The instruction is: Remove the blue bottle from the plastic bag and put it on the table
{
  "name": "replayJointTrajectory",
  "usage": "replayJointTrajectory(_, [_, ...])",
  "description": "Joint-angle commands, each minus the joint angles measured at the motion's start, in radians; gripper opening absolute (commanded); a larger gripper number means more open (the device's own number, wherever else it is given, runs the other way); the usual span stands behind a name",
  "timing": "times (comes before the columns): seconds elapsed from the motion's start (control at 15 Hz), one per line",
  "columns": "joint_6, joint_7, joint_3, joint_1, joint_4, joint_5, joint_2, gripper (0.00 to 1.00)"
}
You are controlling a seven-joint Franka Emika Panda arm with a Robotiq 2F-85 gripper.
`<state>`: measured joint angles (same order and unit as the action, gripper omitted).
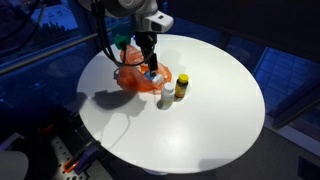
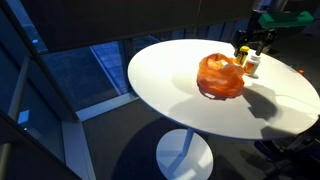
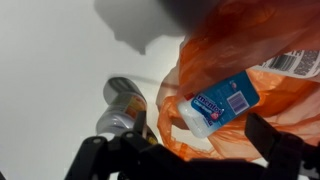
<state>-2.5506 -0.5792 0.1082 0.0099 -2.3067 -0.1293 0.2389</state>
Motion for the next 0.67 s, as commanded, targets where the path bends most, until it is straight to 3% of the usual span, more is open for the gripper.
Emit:
replayJointTrajectory(0.0, [-0.047,-0.065,0.012,0.019,0.016,0.026,0.032,1.00])
replayJointTrajectory(0.6, [-0.174,-0.058,0.011,0.023,0.039,0.105,0.096,1.00])
